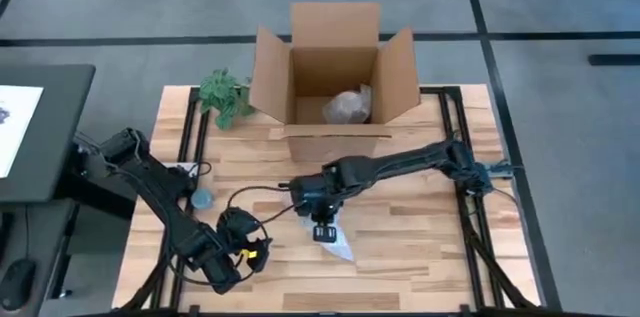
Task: Wrap mug
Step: Wrap the blue mug with bubble wrap
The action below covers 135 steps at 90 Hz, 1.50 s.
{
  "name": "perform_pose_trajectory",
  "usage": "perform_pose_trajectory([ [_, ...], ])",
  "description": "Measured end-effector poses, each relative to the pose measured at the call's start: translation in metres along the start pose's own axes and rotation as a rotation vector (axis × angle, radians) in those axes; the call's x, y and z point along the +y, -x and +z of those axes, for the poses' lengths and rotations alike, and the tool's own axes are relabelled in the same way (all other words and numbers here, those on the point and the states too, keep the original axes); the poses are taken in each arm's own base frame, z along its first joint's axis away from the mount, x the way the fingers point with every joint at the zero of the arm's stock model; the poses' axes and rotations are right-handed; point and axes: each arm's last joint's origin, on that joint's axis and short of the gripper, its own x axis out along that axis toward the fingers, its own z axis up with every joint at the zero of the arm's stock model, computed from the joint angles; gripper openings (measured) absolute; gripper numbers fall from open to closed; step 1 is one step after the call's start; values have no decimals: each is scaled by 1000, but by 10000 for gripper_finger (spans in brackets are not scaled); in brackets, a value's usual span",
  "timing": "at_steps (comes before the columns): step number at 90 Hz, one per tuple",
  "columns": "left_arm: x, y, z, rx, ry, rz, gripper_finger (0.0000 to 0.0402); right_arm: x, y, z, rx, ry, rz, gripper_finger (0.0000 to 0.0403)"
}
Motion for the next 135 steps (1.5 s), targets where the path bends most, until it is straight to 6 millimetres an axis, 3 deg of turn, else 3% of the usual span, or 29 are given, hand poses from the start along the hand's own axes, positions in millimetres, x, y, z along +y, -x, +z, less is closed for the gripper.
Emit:
perform_pose_trajectory([
  [12,0,0,1,-2,7,6,251,1,16,-1,-42,-79,-50,0],
  [23,0,-3,4,-7,21,15,251,-7,1,-4,-39,-52,-132,18],
  [36,3,-7,9,-18,19,50,251,-28,-20,-9,-6,-38,-127,80],
  [57,1,-12,14,-27,39,50,251,-46,-19,-10,15,-88,-145,198],
  [71,-1,-14,17,-29,-33,41,251,-54,-43,-9,41,-137,-148,231],
  [86,-3,-15,17,-28,-115,28,251,-62,-78,-10,82,-214,-147,216],
  [98,-2,-6,19,-13,-205,-1,251,-60,-93,-12,104,-240,-154,186],
  [107,2,9,25,0,-244,-35,251,-56,-95,-13,106,-231,-161,144],
  [123,18,39,39,10,-287,-75,251,-41,-89,-16,96,-187,-175,34],
  [135,27,58,46,16,-363,-141,251,-10,-75,-15,53,-10,-180,32],
])
